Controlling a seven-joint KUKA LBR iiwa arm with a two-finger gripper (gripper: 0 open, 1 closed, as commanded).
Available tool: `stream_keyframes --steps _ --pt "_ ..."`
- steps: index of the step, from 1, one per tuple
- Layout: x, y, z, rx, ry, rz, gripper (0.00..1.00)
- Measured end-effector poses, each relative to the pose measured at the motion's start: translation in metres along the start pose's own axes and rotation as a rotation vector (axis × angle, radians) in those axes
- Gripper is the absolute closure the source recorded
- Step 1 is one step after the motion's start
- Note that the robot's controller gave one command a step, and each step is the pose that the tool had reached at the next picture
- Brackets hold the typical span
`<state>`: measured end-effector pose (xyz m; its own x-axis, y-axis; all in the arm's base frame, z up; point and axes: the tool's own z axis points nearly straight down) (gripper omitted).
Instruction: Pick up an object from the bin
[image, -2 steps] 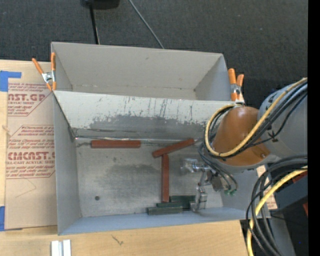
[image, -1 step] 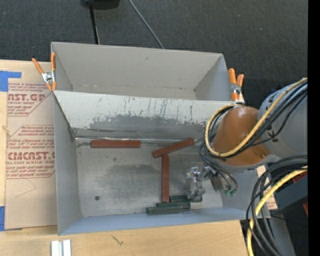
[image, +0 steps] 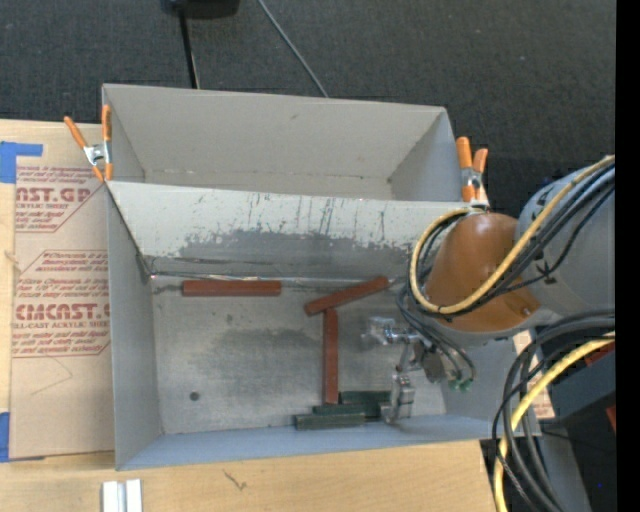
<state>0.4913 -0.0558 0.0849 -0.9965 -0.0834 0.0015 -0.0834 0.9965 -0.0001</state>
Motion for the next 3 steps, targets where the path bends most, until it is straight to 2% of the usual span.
stream_keyframes --steps 1,2,3 --pt "0.0000 0.0000 0.0000 0.000 0.000 0.000 1.00" --pt "0.0000 0.0000 0.0000 0.000 0.000 0.000 0.00" --pt "0.0000 0.0000 0.0000 0.000 0.000 0.000 1.00"
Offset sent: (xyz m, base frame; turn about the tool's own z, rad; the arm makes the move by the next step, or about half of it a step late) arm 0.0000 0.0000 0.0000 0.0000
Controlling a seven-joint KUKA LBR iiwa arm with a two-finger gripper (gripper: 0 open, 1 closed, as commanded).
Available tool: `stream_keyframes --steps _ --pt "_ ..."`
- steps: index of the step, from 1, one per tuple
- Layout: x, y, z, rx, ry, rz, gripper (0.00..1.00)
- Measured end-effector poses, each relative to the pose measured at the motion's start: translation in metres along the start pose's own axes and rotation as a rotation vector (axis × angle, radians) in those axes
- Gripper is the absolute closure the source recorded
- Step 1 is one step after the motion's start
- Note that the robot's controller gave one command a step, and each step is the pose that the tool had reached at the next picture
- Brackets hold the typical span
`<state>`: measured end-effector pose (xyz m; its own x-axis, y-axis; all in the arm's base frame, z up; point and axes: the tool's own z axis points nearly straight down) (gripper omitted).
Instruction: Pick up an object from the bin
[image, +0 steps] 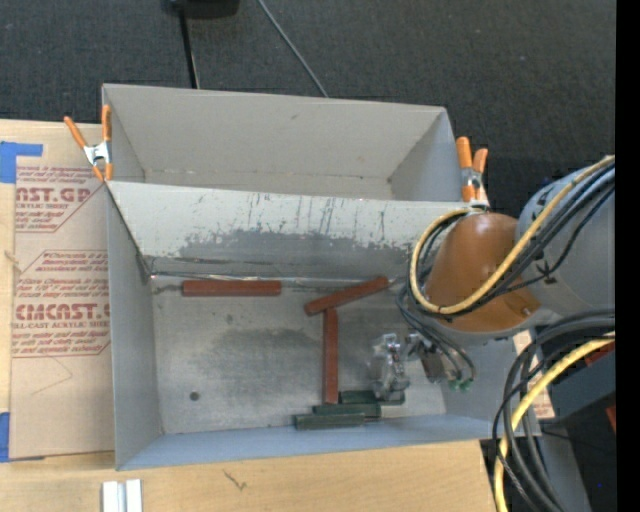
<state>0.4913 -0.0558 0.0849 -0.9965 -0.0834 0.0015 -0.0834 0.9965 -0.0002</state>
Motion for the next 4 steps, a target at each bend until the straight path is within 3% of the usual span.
stream_keyframes --steps 1,2,3,4 --pt "0.000 0.000 0.000 0.000 0.000 0.000 0.00" --pt "0.000 0.000 0.000 0.000 0.000 0.000 0.00" --pt "-0.018 0.004 -0.009 -0.001 0.005 -0.071 0.00" --pt "0.005 0.033 0.015 -0.001 -0.002 -0.177 1.00"
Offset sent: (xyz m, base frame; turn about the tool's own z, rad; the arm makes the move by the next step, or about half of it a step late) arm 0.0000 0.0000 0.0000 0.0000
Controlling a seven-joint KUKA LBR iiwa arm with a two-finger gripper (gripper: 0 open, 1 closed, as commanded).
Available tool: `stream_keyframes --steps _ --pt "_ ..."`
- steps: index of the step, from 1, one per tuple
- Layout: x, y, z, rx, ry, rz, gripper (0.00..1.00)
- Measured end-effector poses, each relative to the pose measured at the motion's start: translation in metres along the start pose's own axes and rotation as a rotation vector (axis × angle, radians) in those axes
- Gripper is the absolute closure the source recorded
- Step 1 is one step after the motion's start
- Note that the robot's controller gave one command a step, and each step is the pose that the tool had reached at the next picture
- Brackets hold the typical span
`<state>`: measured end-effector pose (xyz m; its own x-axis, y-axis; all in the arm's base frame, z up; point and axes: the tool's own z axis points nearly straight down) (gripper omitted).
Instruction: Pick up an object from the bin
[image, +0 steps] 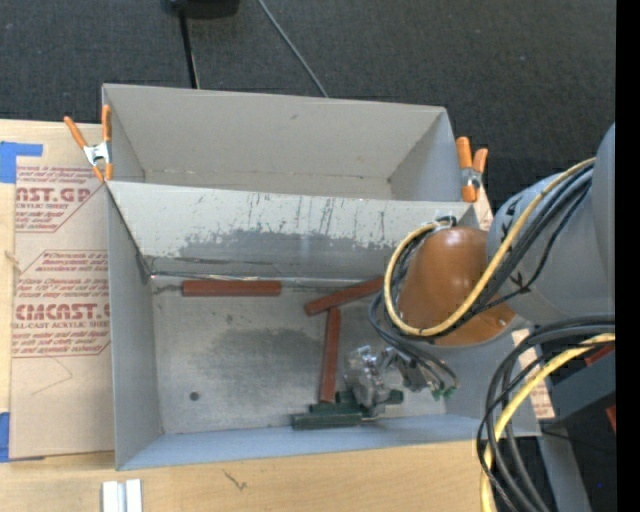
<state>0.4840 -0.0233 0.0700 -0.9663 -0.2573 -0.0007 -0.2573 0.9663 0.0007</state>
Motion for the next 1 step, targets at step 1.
stream_keyframes --steps 1 --pt "-0.0024 -0.0004 -0.0004 0.002 -0.010 0.001 0.00"
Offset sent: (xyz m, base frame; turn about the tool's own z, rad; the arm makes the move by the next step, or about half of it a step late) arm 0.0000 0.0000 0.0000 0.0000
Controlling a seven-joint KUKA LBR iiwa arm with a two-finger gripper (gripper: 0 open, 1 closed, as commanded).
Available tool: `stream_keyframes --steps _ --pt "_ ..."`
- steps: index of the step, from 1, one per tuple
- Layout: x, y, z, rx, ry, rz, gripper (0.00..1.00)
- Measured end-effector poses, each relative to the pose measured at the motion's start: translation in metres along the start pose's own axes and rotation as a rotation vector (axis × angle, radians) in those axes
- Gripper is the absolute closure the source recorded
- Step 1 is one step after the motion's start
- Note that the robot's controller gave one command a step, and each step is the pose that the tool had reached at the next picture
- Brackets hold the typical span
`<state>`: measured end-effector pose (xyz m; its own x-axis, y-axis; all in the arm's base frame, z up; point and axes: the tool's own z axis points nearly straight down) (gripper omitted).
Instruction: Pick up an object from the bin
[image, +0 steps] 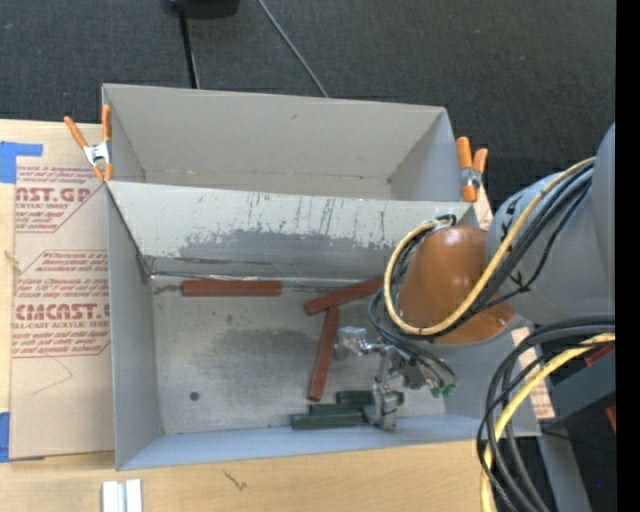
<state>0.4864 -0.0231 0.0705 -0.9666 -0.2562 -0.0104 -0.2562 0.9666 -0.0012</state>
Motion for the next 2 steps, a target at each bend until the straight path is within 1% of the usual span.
stream_keyframes --steps 1,2 --pt "0.000 0.000 0.000 0.000 0.001 0.000 0.00" --pt "0.024 -0.072 0.001 -0.003 0.010 -0.163 1.00"
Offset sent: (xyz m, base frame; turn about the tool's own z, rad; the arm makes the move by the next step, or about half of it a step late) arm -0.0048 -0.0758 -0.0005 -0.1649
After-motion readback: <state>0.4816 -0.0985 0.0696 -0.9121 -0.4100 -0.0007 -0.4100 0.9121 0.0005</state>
